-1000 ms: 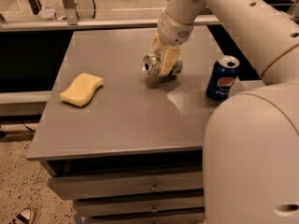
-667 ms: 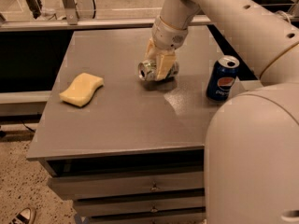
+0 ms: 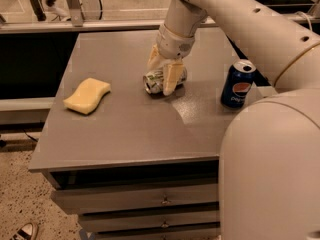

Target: Knock 7up can over

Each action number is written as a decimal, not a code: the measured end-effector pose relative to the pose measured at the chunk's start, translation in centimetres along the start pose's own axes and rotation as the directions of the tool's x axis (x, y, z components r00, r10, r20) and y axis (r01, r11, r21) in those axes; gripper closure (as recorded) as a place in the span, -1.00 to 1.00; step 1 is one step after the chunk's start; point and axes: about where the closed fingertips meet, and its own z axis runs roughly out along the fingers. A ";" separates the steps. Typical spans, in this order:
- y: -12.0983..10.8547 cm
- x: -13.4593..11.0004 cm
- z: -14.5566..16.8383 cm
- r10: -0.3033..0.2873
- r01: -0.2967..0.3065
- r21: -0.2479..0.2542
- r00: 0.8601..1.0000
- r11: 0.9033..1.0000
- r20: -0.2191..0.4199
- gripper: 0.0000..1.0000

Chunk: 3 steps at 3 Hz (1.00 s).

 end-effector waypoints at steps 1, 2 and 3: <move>0.2 -0.2 0.3 -0.005 0.005 -0.007 1.000 1.000 -0.006 -1.00; 0.2 -0.2 0.3 -0.004 0.004 -0.006 1.000 1.000 -0.009 -1.00; -0.4 1.1 -0.5 0.099 -0.100 0.069 0.995 0.993 0.008 -1.00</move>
Offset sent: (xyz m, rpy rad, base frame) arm -0.0102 -0.0048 0.0006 -0.0284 0.0124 0.0090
